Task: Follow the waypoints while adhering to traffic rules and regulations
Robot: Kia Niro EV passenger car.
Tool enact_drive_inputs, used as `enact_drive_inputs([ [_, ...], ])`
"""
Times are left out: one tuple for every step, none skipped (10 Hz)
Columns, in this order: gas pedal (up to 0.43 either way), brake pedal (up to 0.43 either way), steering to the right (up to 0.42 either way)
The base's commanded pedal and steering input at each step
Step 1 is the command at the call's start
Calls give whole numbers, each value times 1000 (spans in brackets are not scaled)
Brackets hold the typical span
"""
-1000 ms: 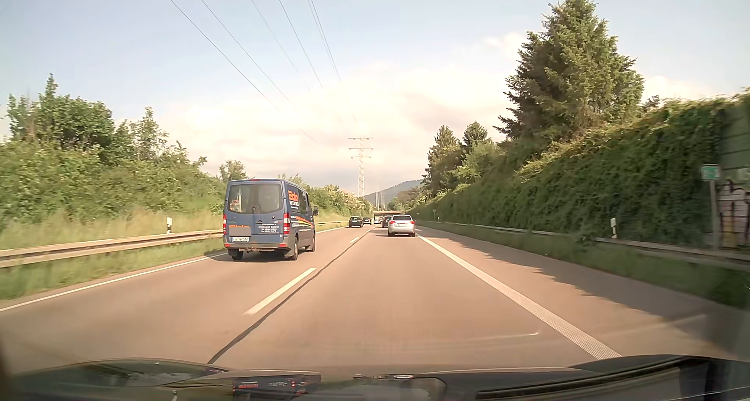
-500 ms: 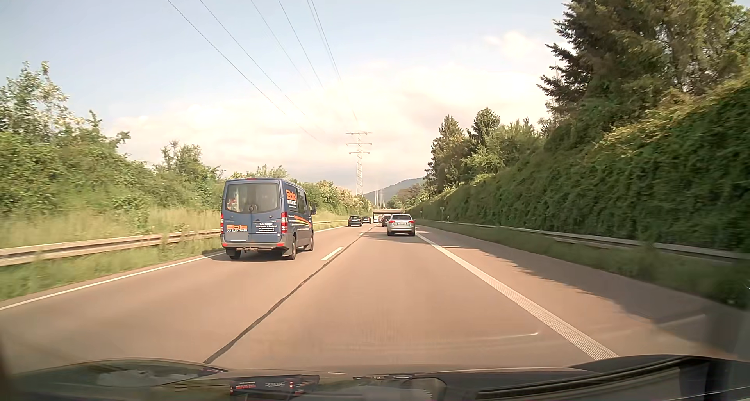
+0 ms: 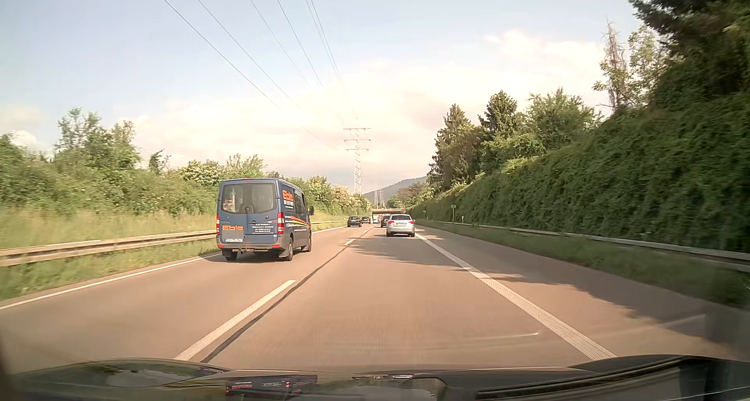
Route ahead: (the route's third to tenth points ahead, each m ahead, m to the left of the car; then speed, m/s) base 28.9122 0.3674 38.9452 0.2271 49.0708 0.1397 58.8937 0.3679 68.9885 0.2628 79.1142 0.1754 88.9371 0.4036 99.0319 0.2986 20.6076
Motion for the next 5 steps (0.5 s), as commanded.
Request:
enact_drive_inputs([
  [169,0,0],
  [169,0,1],
  [157,0,1],
  [157,0,1],
  [157,0,1],
])
